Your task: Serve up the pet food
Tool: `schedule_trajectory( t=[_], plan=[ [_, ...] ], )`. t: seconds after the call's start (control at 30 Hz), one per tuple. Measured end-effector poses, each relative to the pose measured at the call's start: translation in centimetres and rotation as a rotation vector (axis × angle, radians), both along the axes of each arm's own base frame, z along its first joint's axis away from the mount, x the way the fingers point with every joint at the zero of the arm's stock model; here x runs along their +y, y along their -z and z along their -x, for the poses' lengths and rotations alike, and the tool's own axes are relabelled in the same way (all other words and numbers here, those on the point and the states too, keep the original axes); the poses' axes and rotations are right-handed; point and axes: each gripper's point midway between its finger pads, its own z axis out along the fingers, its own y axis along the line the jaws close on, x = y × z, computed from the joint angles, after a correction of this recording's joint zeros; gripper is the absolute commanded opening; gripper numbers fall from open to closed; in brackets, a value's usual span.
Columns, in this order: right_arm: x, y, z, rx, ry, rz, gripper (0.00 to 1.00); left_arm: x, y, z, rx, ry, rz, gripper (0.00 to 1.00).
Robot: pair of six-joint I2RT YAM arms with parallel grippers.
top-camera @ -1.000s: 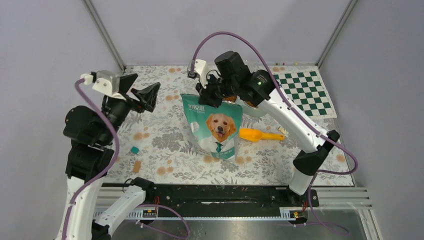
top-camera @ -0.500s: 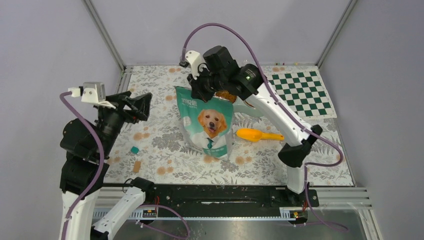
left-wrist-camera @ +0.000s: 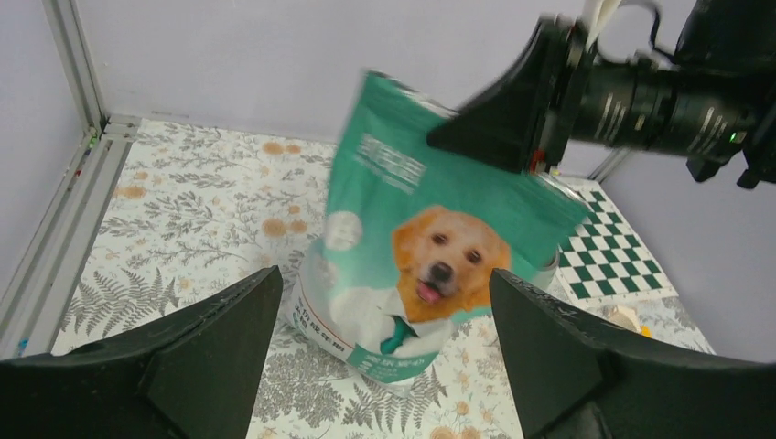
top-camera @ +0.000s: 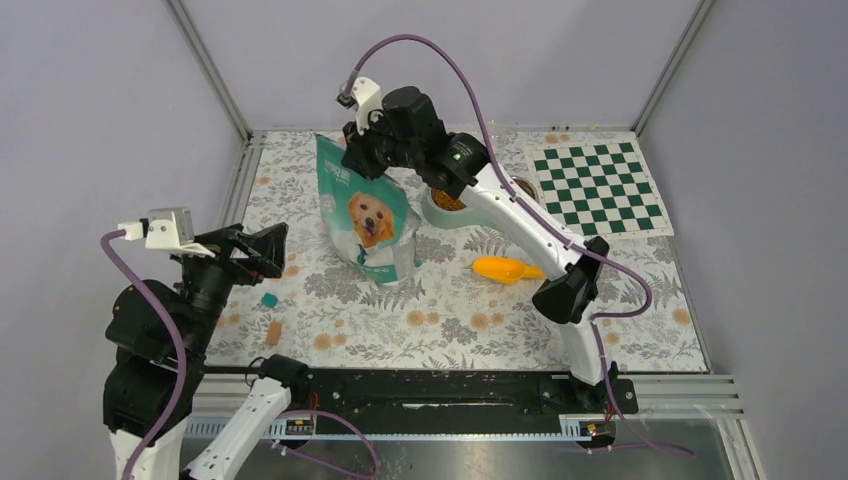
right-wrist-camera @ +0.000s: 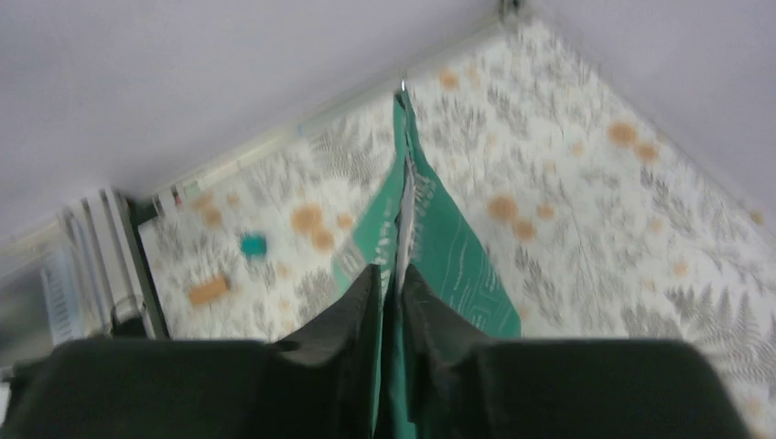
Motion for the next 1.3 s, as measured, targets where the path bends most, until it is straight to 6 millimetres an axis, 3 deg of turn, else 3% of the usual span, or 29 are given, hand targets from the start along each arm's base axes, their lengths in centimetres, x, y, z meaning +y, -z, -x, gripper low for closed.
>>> schedule_trajectory(
  t=[0.07, 0.13, 0.17, 0.33, 0.5, 0.63, 0.87, 0.97, 1.1, 1.3],
  plan=[
    [0.9, -0.9, -0.5, -0.022, 0.002, -0.057, 0.65, -0.1, 0.6, 0.0, 0.019, 0.009, -0.012, 0.89],
    [1.4, -3.8, -0.8, -0.087, -0.001, -0.145, 0.91, -0.3, 1.0, 0.1, 0.031, 0.022, -0.025, 0.94],
    [1.3, -5.4, -0.7, -0.113, -0.003, -0.184, 0.98, -0.4, 1.1, 0.1, 0.036, 0.025, -0.03, 0.96],
    [-1.4, -11.3, 0.5, -0.192, 0.048, -0.279, 0.99, -0.2, 2.2, 0.1, 0.08, 0.016, -0.042, 0.99],
    [-7.9, -13.9, 2.4, -0.198, 0.205, -0.256, 0.99, -0.4, 2.9, -0.3, 0.15, 0.014, -0.048, 0.99],
    [-15.8, -12.9, 5.5, -0.165, 0.36, -0.205, 0.99, -0.5, 3.7, -0.1, 0.186, 0.018, -0.035, 0.99],
    [-32.8, -6.6, 13.2, -0.092, 0.698, -0.198, 0.99, -0.9, 5.1, 1.0, 0.205, 0.05, 0.007, 0.99],
    [-38.8, -5.4, 16.2, -0.079, 0.816, -0.272, 1.0, -1.4, 5.7, 1.4, 0.218, 0.076, 0.022, 0.99],
    [-44.3, -4.3, 19.0, -0.072, 0.925, -0.358, 0.99, -1.8, 5.8, 1.6, 0.226, 0.099, 0.035, 0.99],
    [-47.9, -2.4, 20.5, -0.076, 1.006, -0.308, 1.0, -1.9, 5.6, 1.6, 0.225, 0.1, 0.041, 0.99]
  ],
)
